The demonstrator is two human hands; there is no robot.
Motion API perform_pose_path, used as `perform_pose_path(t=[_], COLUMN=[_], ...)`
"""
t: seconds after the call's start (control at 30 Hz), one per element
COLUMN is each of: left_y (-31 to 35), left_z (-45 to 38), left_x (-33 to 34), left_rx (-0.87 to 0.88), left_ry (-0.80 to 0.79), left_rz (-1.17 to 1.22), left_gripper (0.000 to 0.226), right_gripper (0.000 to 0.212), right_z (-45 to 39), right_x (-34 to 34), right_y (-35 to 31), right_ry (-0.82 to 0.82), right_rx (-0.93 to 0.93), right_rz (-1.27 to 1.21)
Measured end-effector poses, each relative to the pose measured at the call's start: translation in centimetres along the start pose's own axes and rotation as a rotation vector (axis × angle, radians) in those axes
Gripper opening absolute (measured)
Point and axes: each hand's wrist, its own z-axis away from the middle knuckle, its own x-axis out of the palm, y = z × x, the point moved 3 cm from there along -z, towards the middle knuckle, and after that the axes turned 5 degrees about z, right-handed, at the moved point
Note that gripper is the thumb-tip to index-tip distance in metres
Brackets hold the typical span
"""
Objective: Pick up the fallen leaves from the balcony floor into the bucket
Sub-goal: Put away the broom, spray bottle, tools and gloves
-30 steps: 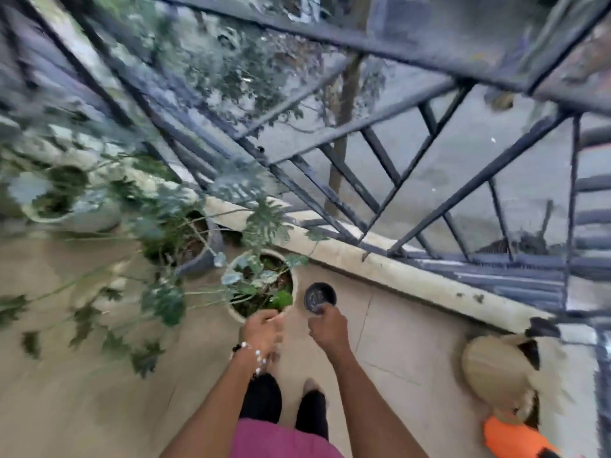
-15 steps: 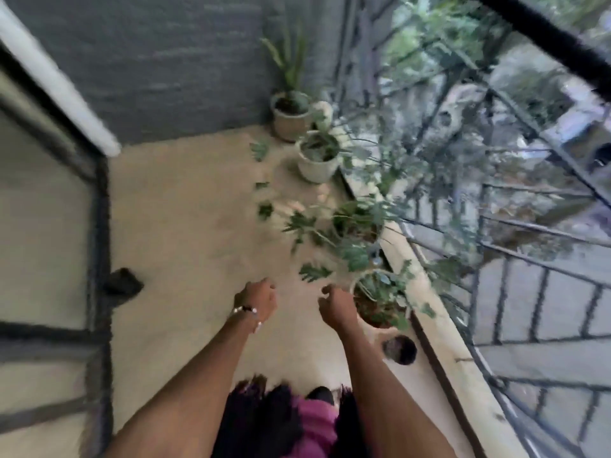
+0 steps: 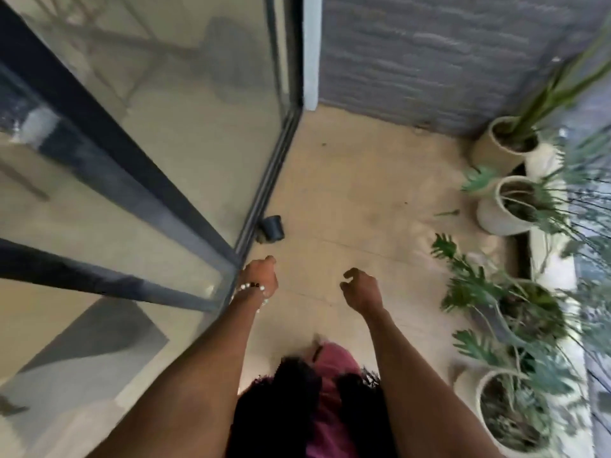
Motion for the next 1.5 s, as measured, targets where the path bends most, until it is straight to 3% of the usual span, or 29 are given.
perform_pose_path(t=[0.23, 0.6, 0.83, 1.03, 1.1, 1.2, 1.27, 1.33, 1.5], left_y=[-3.1, -4.9, -10.2, -16.8, -18.5, -19.5, -19.5, -18.8, -16.3], left_z=[-7.8, -28.3, -43.8, -54.9, -56.6, -57.3, -56.5, -54.9, -49.8], left_x=[-3.0, -3.4, 4.5, 14.6, 17.3, 19.4, 19.7, 18.9, 16.8], left_rx=[-0.101, -0.225, -0.266, -0.341, -0.372, -0.438, -0.495, -0.525, -0.574], left_ry=[-0.018, -0.123, -0.158, -0.195, -0.225, -0.268, -0.262, -0.231, -0.195], left_rz=[0.051, 0.250, 0.270, 0.349, 0.371, 0.450, 0.536, 0.609, 0.857], left_gripper=[0.037, 0.045, 0.047, 0.048, 0.050, 0.050, 0.047, 0.042, 0.085], right_gripper=[0.033, 0.034, 0.043, 0.073, 0.075, 0.049, 0.034, 0.033, 0.028], right_z=[-10.3, -32.0, -48.3, -59.4, -61.0, -61.6, -60.6, -58.4, -48.9], right_x=[0.0, 2.1, 13.5, 27.1, 30.6, 33.2, 32.9, 31.1, 21.5], right_y=[-8.0, -16.2, -16.9, -17.1, -17.0, -16.8, -16.7, -16.2, -14.2], right_ry=[-0.098, -0.310, -0.437, -0.516, -0.529, -0.476, -0.425, -0.393, -0.271], right_rx=[-0.082, -0.047, -0.049, -0.174, -0.208, -0.212, -0.207, -0.206, -0.152], right_rz=[0.093, 0.044, 0.103, 0.278, 0.363, 0.430, 0.418, 0.375, 0.081])
